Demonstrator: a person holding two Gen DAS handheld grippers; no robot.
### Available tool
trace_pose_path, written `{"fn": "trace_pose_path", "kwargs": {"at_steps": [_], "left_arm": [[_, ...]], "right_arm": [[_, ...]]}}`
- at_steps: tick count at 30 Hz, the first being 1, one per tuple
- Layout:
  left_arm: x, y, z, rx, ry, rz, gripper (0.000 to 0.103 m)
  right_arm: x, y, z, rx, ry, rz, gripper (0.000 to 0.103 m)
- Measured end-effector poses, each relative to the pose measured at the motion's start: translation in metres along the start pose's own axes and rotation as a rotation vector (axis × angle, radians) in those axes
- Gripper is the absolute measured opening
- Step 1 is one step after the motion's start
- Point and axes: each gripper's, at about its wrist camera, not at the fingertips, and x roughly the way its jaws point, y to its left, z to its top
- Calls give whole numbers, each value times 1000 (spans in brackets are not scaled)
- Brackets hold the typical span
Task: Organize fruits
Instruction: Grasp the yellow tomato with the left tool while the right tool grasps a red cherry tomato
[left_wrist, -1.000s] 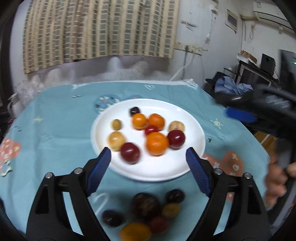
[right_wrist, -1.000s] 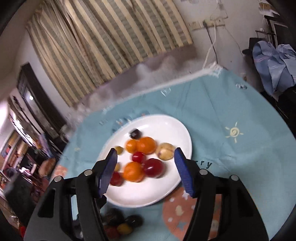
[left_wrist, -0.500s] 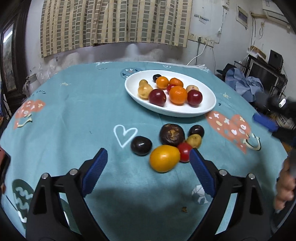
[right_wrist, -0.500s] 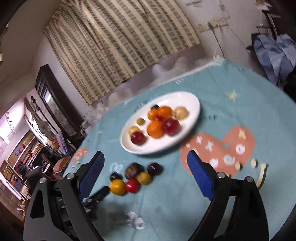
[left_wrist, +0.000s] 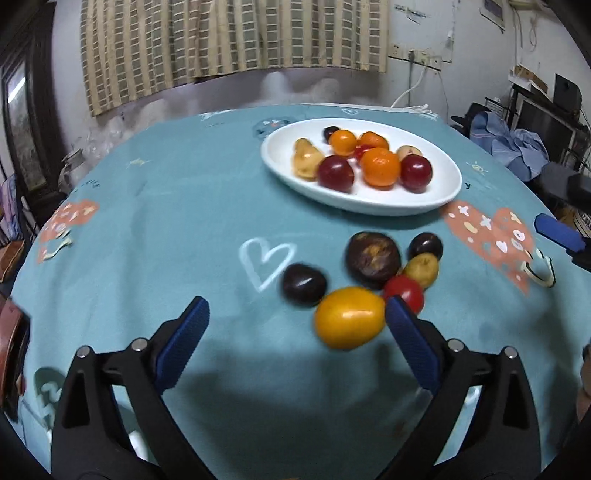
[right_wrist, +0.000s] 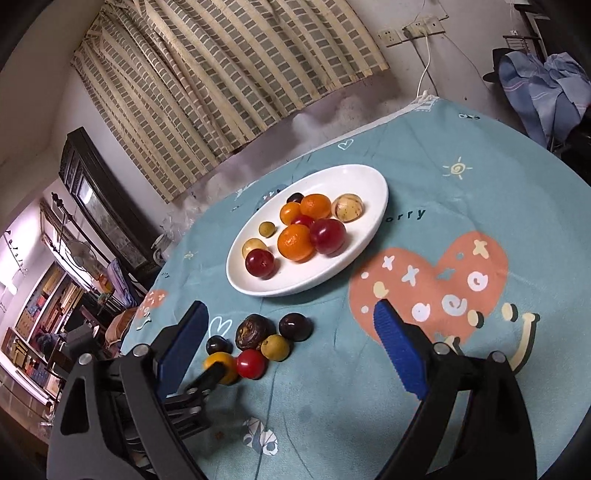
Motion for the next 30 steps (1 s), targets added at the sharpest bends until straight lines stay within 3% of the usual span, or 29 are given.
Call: {"fn": "trace_pose_path", "kwargs": {"at_steps": [4,8,11,15,22,24,27,30], "left_arm": [[-27,28,-22,-35,-36,78,99],[-37,47,-26,-156,-82,-93,99],[-28,33,-26,-94,-40,-97,96],[-25,18,-31,-28,4,-139,70],[-19,16,-30,-16,26,-139,69],[-15,19,-28,-30,34,-153,50],[-6,21,-27,-45,75,-184,38],[-5,20,-28,-39,81,-191,38]], "right_arm": [[0,-1,0,8,3,5,91],[2,2,-1,-20,15,-2,91],[1,5,-3,-41,8,-9,91],[2,5,-4,-41,14,-11,91],[5,7,-6,-57,25,-17,91],[6,9,-7,-73,24,-24,91],[8,8,-8,-79,30,-30,91],[10,9,-10,-95,40,-35,91]]}}
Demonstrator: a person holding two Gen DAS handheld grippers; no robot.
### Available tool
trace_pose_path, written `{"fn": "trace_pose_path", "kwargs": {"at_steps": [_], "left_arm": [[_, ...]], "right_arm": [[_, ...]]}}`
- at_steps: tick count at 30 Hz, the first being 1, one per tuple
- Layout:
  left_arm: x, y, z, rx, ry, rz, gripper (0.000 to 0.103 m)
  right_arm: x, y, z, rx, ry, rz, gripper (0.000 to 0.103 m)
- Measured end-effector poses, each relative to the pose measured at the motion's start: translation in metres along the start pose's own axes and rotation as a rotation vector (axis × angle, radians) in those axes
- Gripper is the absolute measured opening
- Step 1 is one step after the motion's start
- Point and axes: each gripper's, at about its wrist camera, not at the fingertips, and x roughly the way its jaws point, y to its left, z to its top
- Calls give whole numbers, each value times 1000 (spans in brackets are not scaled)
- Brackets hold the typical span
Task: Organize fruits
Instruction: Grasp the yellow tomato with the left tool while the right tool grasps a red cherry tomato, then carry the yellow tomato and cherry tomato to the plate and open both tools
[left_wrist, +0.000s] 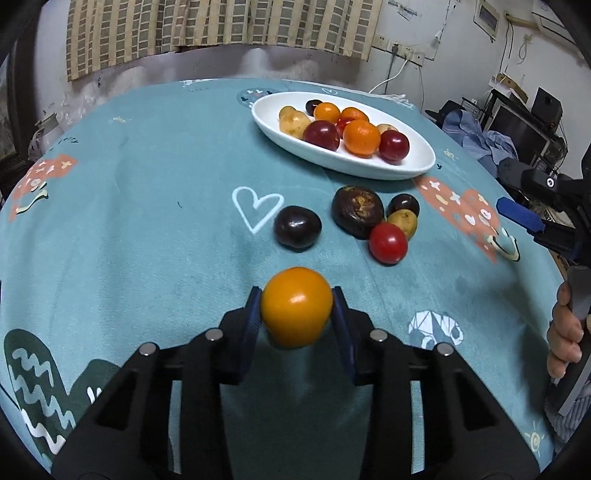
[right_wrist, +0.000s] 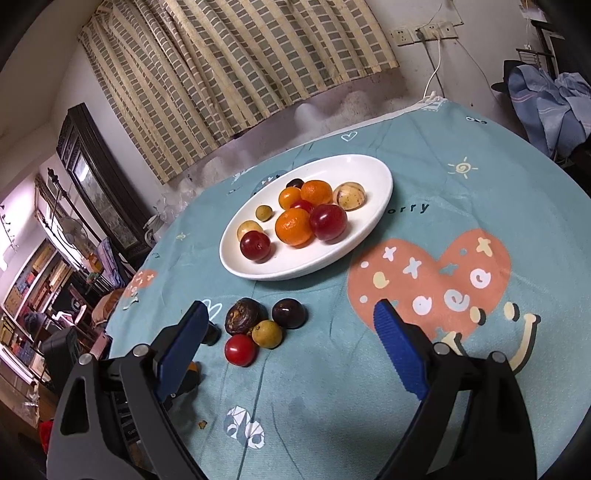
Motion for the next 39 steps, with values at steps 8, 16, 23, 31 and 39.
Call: {"fn": "trace_pose_path", "kwargs": {"at_steps": [8,16,23,31,39], "left_arm": [[-11,-4,0,15,-55,45,38],[-18,4,2,-11,-83,34,38],[-16,8,2,-18,-80,36,38],[-10,11,2,-30,-52,20,38],[-19,1,3,-4,-96,3,38]], "right_arm": [[24,37,-22,-241,102,-40,55],[47,75,-46,-416,178,-50,42],[76,79,-42,-396,230,-74,37],[81,68,-36,-327,243,-33,27],[23,48,-23,-232,119,32,27]]}}
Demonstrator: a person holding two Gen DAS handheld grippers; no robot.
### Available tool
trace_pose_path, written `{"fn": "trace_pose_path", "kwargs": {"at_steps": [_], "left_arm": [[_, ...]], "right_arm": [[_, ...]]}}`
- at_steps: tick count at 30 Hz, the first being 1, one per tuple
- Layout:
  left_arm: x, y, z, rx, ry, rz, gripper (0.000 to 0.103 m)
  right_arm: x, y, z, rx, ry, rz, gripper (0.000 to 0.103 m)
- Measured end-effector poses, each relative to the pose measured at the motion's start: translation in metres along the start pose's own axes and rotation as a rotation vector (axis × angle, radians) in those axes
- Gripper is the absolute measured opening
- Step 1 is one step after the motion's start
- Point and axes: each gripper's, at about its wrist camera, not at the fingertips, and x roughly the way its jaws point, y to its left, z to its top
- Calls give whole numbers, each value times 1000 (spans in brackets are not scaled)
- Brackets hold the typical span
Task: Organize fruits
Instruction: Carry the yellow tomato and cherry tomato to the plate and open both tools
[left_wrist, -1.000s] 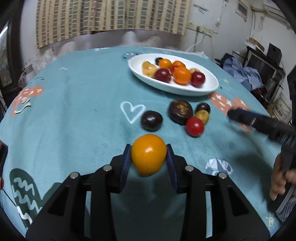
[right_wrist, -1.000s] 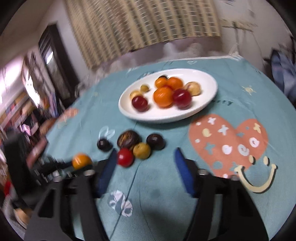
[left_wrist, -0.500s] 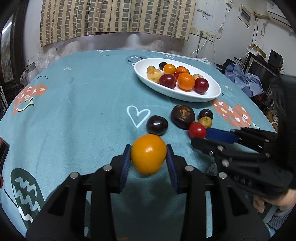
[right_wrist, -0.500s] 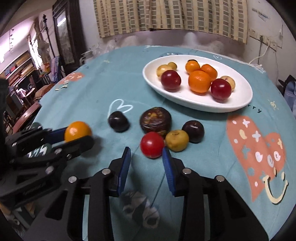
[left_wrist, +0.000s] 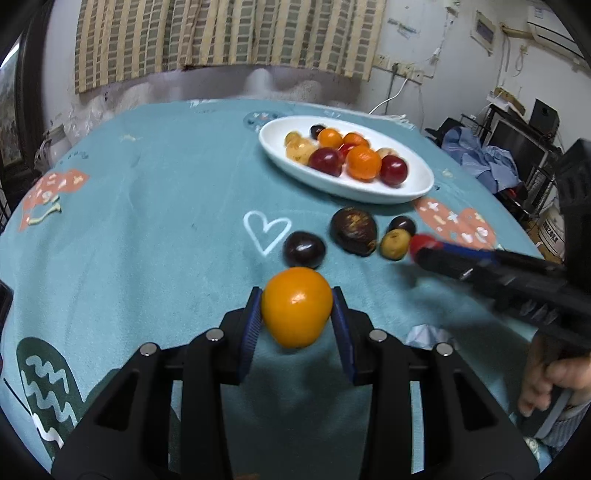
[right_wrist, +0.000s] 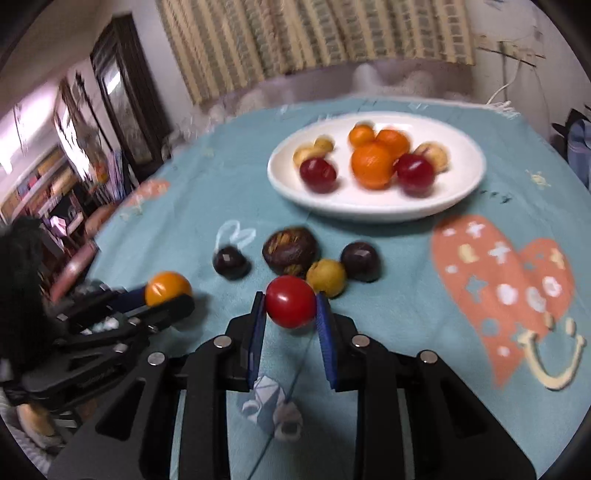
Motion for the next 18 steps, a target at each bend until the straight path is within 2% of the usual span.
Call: {"fn": "trace_pose_path", "kwargs": {"at_steps": [3,6,8,12,15,18], "left_arm": [[-10,-7,16,5,-37,-29,38],[-9,-18,47,46,-60,-2,37],[-4,-27,66,57,-71,-13,38],[24,-61,98,108,-74,-56,38],[53,-80,106,146,-55,-51,38],[80,-82,108,126,-19,-71,38]], "right_arm": [[-31,-15,14,35,-81,-2,27],[-46,-28,38,47,-124,-22,27],[-51,-37,59,59,-155,-42,27],[-37,-56,92,95,-180,-66,27],[-11,-73,105,134,-174,-82,27],[21,-90,109,164,-150,-123,29]]}}
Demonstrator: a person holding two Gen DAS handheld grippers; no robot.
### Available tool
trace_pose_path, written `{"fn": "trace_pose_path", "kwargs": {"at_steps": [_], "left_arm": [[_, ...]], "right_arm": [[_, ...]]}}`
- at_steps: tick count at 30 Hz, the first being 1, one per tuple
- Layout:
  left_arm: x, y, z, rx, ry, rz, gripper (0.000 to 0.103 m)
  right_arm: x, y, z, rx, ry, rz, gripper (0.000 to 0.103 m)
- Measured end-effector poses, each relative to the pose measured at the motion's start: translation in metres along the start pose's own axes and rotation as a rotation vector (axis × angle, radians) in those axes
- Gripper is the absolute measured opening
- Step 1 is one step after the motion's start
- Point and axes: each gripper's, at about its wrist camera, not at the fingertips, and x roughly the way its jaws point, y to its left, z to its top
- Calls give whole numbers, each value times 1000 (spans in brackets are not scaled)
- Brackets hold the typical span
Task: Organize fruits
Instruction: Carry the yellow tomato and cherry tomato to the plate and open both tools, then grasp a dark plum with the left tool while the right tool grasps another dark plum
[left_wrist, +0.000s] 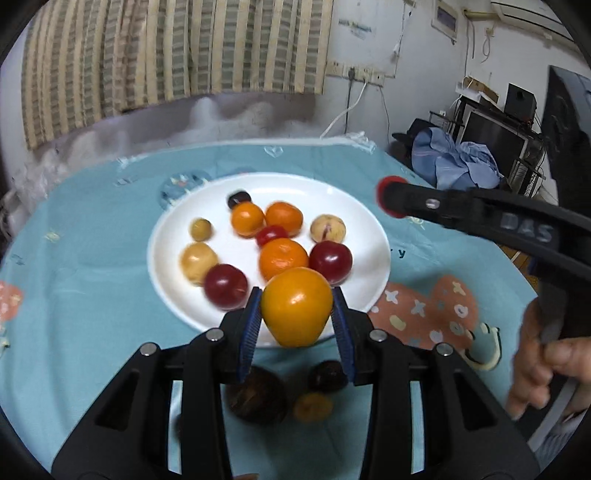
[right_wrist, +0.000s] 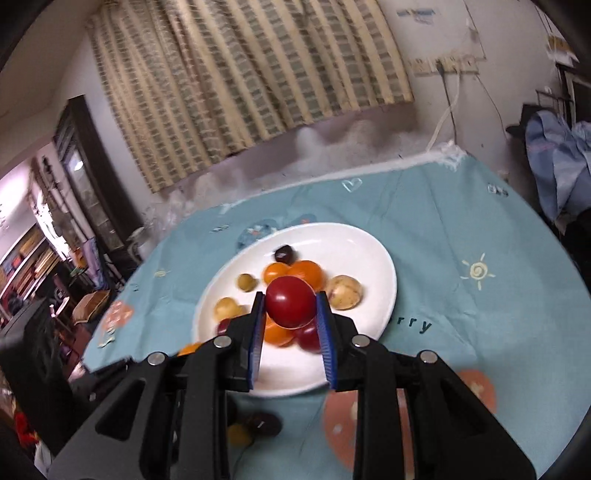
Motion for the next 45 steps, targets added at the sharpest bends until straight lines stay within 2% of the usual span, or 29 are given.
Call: {"fn": "trace_pose_path", "kwargs": {"at_steps": [2,3,4,5,6,10,12,13,14,15,16,21,25,29,34,42,45], "left_arm": [[18,3,-1,-10,35,-10,39],[23,4,-1,-10,46,-15,45],[24,5,-2,-10,40,-14,55],[24,6,-1,-13,29,-5,78],[25,7,0,-22,12,-1,84],[19,14,3,-49,-20,-6,85],[12,17,3,-41,-36,28,87],[2,20,2,-41,-49,47,88],[-5,23,1,-44,-61,64,92],[-14,27,-2,-53,-75,84,96],[-22,30,-5,-58,-81,96,97],[-52,51,-39,-100,-70,166,100],[-63,57,-69,-130,-56,184,101],[-69,54,-90,-84,-32,251,101],[-59,58,-94,-91,21,259,101],[-32,66,-97,-104,176,263,101],[-28,71,-100,-130,202,247,101]], "right_arm": [[14,-8,2,12,3,-51,29],[22,-12,3,19,15,-75,30],[26,-15,3,26,26,-85,32],[28,-18,3,31,32,-80,33],[27,-21,4,40,32,-42,33],[7,-19,9,71,3,9,33],[-14,-13,13,93,-29,57,35],[-32,-8,15,110,-54,96,43],[-45,-3,15,125,-81,113,72],[-54,1,14,130,-101,127,87],[-67,8,10,125,-133,158,89],[-89,33,-15,45,-92,161,89],[-89,25,-53,111,-34,178,91],[-82,8,-74,162,-2,156,91],[-79,0,-76,211,3,161,91],[-77,10,-79,154,14,133,91],[-76,8,-80,156,15,129,91]]}}
